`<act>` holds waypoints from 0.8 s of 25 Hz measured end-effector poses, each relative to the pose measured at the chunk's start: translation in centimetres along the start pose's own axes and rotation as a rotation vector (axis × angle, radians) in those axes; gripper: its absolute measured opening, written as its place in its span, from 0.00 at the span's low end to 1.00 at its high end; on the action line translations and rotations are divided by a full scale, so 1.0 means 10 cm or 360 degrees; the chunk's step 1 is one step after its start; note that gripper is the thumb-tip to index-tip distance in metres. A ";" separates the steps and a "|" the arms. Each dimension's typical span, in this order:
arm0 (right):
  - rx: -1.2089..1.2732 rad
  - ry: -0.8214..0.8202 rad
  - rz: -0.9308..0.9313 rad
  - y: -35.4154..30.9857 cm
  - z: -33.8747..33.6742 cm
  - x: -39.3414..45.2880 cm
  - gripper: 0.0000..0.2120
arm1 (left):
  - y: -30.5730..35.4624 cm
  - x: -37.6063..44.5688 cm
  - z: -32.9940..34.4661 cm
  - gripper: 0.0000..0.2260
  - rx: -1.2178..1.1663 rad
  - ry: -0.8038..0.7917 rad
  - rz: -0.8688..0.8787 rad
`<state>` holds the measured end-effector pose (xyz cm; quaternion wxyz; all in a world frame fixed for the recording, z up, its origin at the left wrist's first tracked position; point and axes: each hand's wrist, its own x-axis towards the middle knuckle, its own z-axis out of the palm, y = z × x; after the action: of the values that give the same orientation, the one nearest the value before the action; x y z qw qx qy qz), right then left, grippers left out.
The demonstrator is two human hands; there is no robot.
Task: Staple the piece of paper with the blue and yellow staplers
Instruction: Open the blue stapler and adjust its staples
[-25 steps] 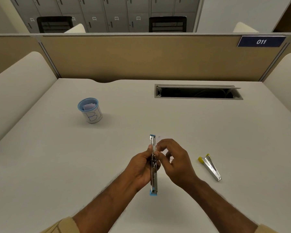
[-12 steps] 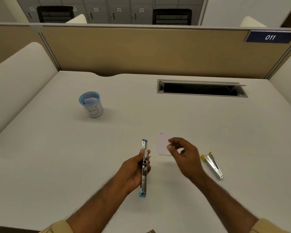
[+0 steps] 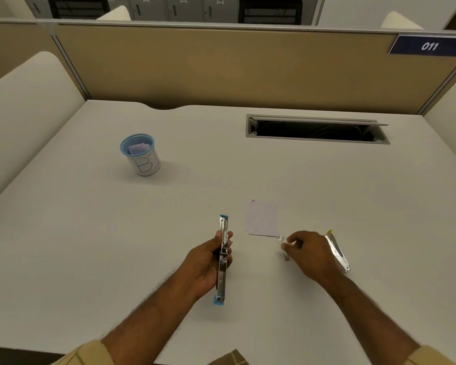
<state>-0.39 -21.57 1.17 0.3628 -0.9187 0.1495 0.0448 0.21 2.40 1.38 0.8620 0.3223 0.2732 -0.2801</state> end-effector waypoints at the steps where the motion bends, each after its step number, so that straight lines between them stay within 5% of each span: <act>1: -0.0080 -0.0084 0.0015 0.00 0.04 -0.04 0.09 | -0.01 0.01 0.01 0.12 0.0002 -0.0008 -0.0008; 7: -0.0289 -0.0076 -0.0072 -0.05 0.14 -0.09 0.09 | -0.09 0.00 0.09 0.13 0.0038 -0.0035 -0.0039; 12: 0.0523 0.0017 -0.0095 -0.37 0.01 -0.19 0.05 | -0.11 -0.05 0.15 0.13 0.0081 -0.0057 -0.0049; 15: 0.0939 -0.0191 -0.0207 -0.63 -0.01 -0.27 0.05 | -0.13 -0.10 0.19 0.13 0.0149 -0.0057 -0.0035; 20: 0.1154 -0.0362 -0.0107 -0.77 0.06 -0.35 0.00 | -0.16 -0.17 0.26 0.11 0.0209 -0.0020 0.0030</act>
<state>-1.32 -14.94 6.45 0.6799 -0.7242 0.0841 0.0788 -1.23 0.06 3.54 0.8432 0.3791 0.2459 -0.2913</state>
